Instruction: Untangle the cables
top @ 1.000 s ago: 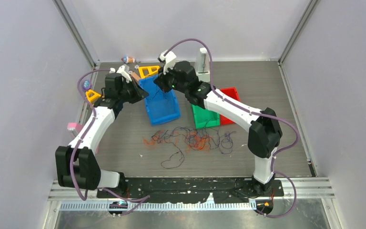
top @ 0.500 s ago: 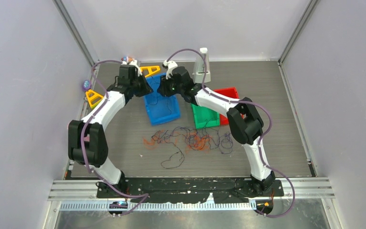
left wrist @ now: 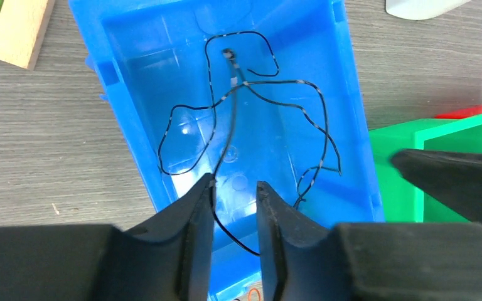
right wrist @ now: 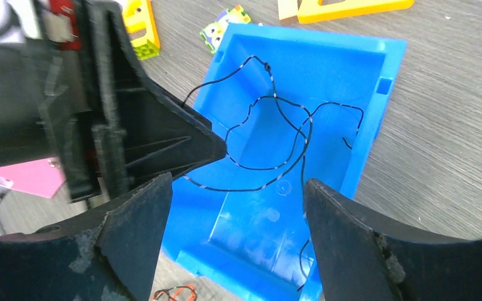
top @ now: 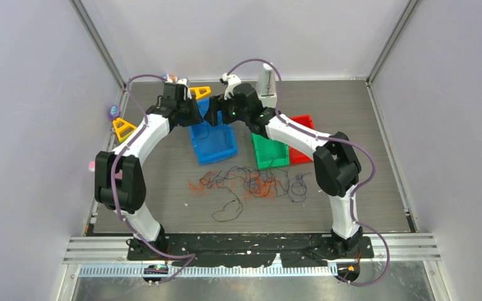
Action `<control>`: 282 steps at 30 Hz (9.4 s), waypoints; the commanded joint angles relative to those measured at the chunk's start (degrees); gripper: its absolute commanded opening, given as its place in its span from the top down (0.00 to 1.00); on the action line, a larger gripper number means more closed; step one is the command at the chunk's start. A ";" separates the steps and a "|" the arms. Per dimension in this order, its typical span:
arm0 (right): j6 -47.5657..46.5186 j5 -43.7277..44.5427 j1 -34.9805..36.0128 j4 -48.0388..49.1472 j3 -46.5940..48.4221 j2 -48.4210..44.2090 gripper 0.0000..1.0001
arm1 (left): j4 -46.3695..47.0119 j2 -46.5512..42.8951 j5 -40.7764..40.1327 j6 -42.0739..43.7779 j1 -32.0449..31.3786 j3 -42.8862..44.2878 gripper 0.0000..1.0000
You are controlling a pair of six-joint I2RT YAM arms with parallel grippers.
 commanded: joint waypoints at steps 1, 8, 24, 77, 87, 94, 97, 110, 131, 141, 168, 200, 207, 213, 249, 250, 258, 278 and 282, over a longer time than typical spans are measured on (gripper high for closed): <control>2.50 0.53 -1.15 0.39 -2.17 -6.91 0.16 | -1.97 1.18 -1.70 2.39 -0.24 3.62 0.65; 3.78 2.58 -2.31 -2.62 -5.09 -9.79 0.18 | -3.06 -1.72 -3.53 4.47 -0.30 3.88 0.44; 4.77 3.65 -4.83 2.70 -22.83 -22.76 0.21 | -2.60 3.82 3.88 2.56 -0.95 5.32 0.90; 2.99 11.48 -6.78 -32.06 -51.50 -59.78 0.95 | 6.88 -32.34 5.39 6.34 -21.78 -32.73 0.28; -0.45 3.89 -6.78 -48.90 -34.01 -63.77 0.78 | 13.78 -30.59 11.76 10.65 -24.11 -27.53 0.25; 2.30 18.96 -6.91 -47.85 -42.24 -60.91 0.18 | 11.35 -20.48 8.42 11.08 -30.39 -19.10 0.17; 4.12 22.83 -8.12 -44.30 -47.87 -60.43 0.16 | 9.76 -16.65 6.01 11.55 -33.19 -17.18 0.14; 14.61 27.16 -9.68 -28.34 -58.68 -49.81 0.17 | -0.98 -0.19 -7.07 13.53 -41.03 -6.96 0.02; 19.43 38.40 -9.73 -31.88 -60.28 -60.94 0.95 | -2.72 8.31 -13.48 7.27 -40.94 -10.30 0.62; 13.25 45.33 -10.12 -47.59 -36.60 -73.57 0.95 | -3.01 -0.40 -18.89 5.27 -40.92 -19.28 1.00; 5.23 41.54 -15.75 -27.98 -25.96 -35.05 0.95 | -5.80 -25.79 -13.90 5.77 -40.91 -24.71 1.00; 1.68 1.11 -2.89 -22.15 -52.34 -57.26 0.23 | -0.34 -26.86 -8.41 4.27 -38.22 -28.73 1.00; 3.30 0.66 0.02 -15.55 -57.41 -58.12 0.26 | 0.72 -27.71 -6.38 3.00 -36.61 -30.10 1.00; 2.98 0.51 0.40 -12.66 -58.76 -58.58 0.27 | 1.46 -29.72 -7.10 2.16 -35.85 -31.94 0.79; 11.27 0.17 11.97 1.38 -51.34 -31.43 0.53 | 4.09 -22.83 -2.11 1.22 -33.93 -37.44 0.43; 11.38 0.46 11.96 1.13 -51.09 -31.34 0.65 | 4.47 -21.86 -2.11 1.11 -33.64 -37.42 0.43; 15.09 18.70 10.10 -8.36 -55.40 -44.95 0.95 | 5.20 -13.73 -2.34 1.80 -30.82 -35.68 1.00; 9.29 10.14 1.41 -8.80 -61.34 -60.20 0.37 | -2.59 -33.04 -2.11 3.20 -30.40 -33.71 0.89; 5.93 10.33 8.03 -8.92 -57.85 -54.97 0.36 | -6.11 -34.44 -4.39 3.09 -30.25 -32.35 0.84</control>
